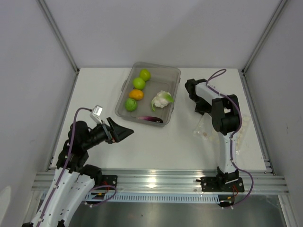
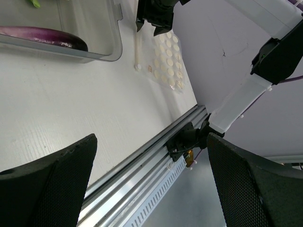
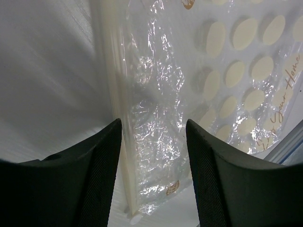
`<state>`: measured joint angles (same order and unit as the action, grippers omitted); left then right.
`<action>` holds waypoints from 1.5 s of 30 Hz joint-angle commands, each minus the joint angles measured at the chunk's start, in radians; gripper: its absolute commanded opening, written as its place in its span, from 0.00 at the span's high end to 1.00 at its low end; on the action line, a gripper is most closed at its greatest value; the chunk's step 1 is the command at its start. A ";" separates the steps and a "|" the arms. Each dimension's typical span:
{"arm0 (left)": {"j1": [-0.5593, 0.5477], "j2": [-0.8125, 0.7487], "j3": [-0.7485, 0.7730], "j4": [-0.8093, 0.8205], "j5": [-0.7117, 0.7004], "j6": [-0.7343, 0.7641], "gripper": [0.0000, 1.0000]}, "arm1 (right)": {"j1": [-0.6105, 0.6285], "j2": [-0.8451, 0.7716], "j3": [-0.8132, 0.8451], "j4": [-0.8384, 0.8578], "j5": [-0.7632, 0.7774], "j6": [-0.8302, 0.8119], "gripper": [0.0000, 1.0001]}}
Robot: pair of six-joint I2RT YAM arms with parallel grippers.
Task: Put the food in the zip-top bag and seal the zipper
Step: Pick up the zipper food storage bag at the center of the board.
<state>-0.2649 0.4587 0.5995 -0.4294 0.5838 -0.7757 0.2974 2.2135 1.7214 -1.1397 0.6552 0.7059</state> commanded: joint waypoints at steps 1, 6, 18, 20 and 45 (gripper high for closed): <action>0.009 0.003 -0.016 0.034 0.028 0.016 0.00 | 0.005 -0.054 -0.008 -0.022 0.072 0.021 0.41; 0.009 0.005 -0.032 0.047 0.040 0.009 0.01 | 0.005 -0.067 -0.042 -0.018 0.078 0.018 0.41; 0.009 0.015 -0.037 0.052 0.042 0.016 0.00 | -0.006 -0.118 -0.121 0.003 0.077 0.004 1.00; 0.009 0.017 -0.037 0.049 0.042 0.029 0.01 | -0.001 -0.135 -0.137 0.004 0.072 0.003 1.00; -0.407 0.311 0.135 0.218 -0.108 0.041 0.12 | 0.232 -0.978 -0.546 0.351 -0.744 -0.132 1.00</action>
<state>-0.6022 0.7338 0.6701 -0.2783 0.5644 -0.7139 0.5110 1.3010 1.1934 -0.8337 0.0063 0.5442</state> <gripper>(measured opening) 0.878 0.009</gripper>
